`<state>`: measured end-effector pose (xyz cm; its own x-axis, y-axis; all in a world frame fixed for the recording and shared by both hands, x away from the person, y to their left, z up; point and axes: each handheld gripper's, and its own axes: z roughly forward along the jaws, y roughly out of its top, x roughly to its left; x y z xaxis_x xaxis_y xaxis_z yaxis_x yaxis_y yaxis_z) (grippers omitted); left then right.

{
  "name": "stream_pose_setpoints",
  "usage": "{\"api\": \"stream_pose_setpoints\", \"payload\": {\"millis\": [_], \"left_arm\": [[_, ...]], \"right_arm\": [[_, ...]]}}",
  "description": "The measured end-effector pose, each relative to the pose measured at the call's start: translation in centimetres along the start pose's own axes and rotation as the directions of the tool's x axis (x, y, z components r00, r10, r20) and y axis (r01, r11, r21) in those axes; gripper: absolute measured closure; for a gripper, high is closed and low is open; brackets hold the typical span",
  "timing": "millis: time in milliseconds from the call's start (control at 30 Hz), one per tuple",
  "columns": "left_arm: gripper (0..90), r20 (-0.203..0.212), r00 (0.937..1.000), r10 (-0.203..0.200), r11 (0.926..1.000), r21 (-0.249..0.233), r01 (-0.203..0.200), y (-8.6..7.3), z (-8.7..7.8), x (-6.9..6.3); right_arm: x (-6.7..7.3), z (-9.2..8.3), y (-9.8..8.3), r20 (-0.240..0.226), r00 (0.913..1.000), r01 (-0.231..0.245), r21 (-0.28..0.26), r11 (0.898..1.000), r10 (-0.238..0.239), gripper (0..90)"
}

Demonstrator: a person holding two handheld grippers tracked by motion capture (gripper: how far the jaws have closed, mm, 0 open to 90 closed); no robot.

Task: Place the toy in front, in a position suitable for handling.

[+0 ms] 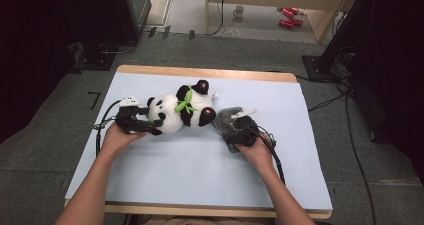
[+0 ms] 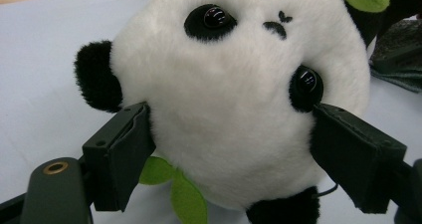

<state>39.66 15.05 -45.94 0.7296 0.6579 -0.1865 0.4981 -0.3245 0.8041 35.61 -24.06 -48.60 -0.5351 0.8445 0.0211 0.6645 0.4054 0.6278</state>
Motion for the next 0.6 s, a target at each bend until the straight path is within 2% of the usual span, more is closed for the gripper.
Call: {"api": "stream_pose_setpoints", "payload": {"millis": [100, 233, 333, 500, 600], "left_arm": [[17.9, 0.003, 1.0, -0.006, 0.9999, -0.011, 0.006, -0.2, 0.1, 0.0], [23.2, 0.01, 0.9999, -0.011, 0.9999, -0.004, 0.011, -0.2, 0.1, 0.0], [28.7, 0.009, 1.0, -0.003, 1.0, 0.003, 0.003, -0.2, 0.1, -0.1], [38.6, 0.006, 1.0, 0.0, 1.0, 0.004, 0.0, -0.2, 0.0, -0.3], [47.2, -0.007, 1.0, 0.005, 0.9999, 0.01, -0.005, -0.1, -0.1, -0.6]], "right_arm": [[0.3, 0.1, -0.5, 0.021, 0.9997, -0.01, -0.04, 0.999, 0.011, 23.8], [0.3, -0.1, -0.9, 0.031, 0.9995, -0.007, -0.066, 0.998, 0.01, 33.3], [0.2, -0.3, -0.9, 0.029, 0.9996, -0.006, -0.064, 0.998, 0.007, 44.9], [-0.3, -0.8, -1.0, 0.05, 0.9983, -0.028, -0.053, 0.998, 0.03, 74.7], [-0.7, -1.1, -0.8, 0.034, 0.998, -0.053, -0.029, 0.998, 0.054, 79.8]]}}
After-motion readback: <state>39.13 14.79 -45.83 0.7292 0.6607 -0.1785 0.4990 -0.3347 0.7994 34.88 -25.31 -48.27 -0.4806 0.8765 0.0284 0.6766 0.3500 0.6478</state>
